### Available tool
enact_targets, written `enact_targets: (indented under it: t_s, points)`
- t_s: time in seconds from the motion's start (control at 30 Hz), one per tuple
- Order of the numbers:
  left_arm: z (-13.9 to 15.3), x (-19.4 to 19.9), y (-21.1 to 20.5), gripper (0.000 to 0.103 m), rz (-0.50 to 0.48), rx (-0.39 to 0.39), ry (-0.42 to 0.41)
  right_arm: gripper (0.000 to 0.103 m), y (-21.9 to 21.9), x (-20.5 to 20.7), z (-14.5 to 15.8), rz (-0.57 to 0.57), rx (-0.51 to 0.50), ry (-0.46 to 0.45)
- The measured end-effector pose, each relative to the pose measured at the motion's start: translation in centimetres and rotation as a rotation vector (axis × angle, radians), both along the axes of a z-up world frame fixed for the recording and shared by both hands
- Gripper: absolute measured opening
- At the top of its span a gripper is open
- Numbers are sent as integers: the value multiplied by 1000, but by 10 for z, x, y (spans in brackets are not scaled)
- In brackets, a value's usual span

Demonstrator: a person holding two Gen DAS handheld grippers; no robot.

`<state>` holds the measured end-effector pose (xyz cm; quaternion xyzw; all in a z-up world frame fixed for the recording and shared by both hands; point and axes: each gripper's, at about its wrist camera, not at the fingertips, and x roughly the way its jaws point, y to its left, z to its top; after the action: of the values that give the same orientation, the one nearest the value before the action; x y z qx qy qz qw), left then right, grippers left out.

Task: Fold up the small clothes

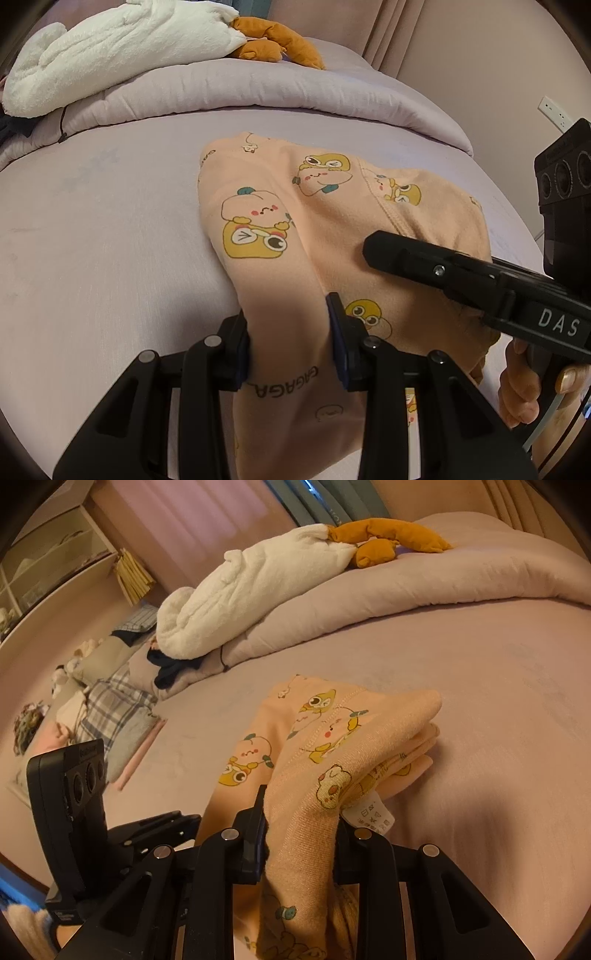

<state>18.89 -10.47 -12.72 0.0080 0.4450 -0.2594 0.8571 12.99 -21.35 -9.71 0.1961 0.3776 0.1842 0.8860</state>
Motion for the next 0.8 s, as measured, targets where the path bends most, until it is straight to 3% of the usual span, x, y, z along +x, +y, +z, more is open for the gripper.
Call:
enact_targets:
  t_s: [0.8]
  points:
    - [20, -84, 5, 36, -28, 14, -20, 28, 9, -71, 18, -8, 25, -15]
